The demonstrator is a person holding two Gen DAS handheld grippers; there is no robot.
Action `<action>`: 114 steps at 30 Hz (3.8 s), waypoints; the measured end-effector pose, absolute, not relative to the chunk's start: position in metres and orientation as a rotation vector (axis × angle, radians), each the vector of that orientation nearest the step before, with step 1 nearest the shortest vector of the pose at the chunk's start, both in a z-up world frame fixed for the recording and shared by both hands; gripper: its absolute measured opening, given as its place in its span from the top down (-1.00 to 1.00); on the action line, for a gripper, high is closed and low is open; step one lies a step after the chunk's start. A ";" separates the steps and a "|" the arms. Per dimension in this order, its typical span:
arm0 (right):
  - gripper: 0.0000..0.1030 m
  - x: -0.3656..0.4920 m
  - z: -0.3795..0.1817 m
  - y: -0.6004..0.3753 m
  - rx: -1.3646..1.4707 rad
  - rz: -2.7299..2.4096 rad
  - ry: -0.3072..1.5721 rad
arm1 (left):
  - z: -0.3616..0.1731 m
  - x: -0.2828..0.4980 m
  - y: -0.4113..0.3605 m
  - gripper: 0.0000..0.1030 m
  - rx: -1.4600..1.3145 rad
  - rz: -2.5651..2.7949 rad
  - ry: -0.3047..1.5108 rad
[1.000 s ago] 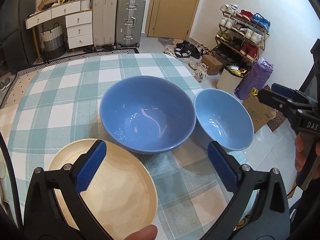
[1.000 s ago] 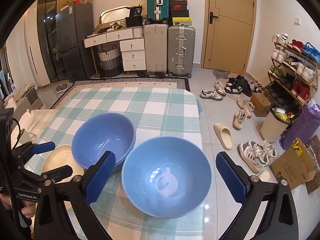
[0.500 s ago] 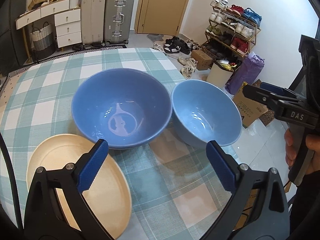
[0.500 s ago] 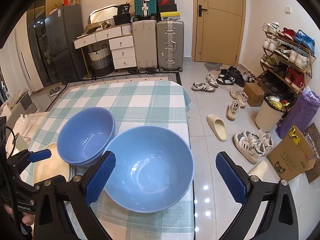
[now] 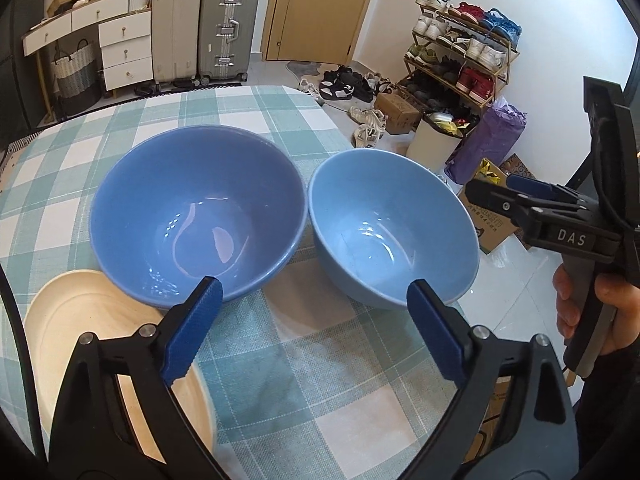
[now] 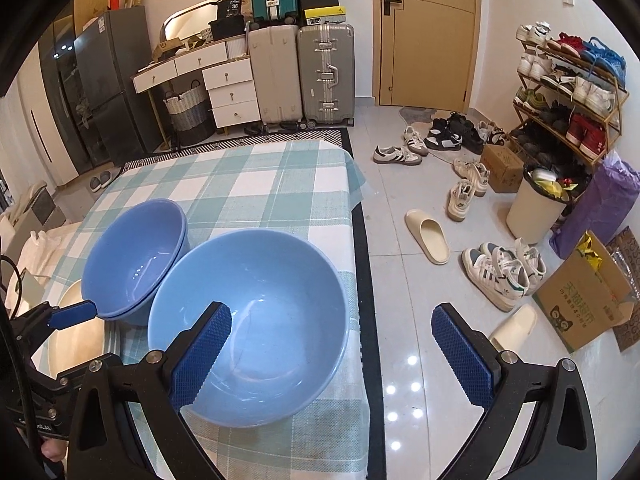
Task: Organize plates and bowls
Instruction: 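Move both tools back and toward the lighter blue bowl, then close the left tool on the lighter bowl rim while the right tool grips the opposite rim, then lift the lighter blue bowl with both tools and carry it over the darker bowl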
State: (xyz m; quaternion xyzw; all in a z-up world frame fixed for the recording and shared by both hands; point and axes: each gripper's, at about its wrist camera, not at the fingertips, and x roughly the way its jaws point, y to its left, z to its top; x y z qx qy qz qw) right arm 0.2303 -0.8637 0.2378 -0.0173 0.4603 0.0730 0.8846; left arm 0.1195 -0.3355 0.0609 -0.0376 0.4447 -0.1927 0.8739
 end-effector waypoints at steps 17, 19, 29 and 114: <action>-0.98 0.242 0.210 -0.878 -0.018 0.158 1.003 | 0.052 0.122 -0.359 -0.26 -0.072 -0.441 0.972; -0.96 0.244 0.206 -0.876 -0.018 0.168 1.014 | 0.047 0.125 -0.361 -0.22 -0.077 -0.445 0.986; -0.25 0.253 0.184 -0.871 0.002 0.220 1.051 | 0.035 0.137 -0.367 -0.02 -0.103 -0.470 1.009; 0.59 0.177 0.333 -0.761 -0.105 0.271 0.789 | 0.202 0.049 -0.256 0.44 -0.051 -0.382 0.721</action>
